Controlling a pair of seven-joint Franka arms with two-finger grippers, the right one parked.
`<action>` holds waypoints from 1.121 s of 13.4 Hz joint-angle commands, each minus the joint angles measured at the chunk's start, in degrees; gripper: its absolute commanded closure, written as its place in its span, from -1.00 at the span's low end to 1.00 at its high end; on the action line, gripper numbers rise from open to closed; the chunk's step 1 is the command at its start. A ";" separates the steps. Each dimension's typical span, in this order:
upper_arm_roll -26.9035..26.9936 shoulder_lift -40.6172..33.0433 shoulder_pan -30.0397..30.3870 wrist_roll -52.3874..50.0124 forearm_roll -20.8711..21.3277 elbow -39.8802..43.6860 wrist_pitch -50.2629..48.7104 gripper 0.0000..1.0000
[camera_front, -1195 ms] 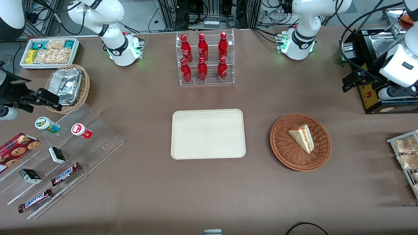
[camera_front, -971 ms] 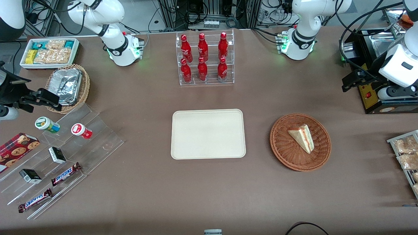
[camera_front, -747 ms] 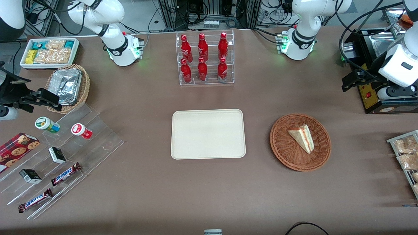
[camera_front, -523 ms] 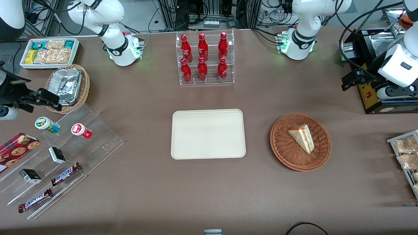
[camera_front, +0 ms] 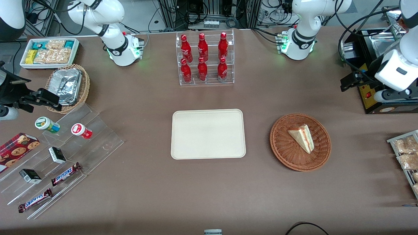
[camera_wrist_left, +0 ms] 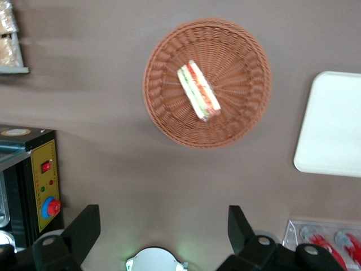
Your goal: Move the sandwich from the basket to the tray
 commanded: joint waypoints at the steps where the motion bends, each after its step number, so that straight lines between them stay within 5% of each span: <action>1: -0.85 -0.62 0.13 -8.84 1.37 -6.21 7.40 -0.99; 9: -0.94 0.88 0.13 -12.56 0.40 -14.57 17.43 -0.99; 15: -4.45 7.19 -0.04 -28.29 1.45 -16.25 23.86 -0.99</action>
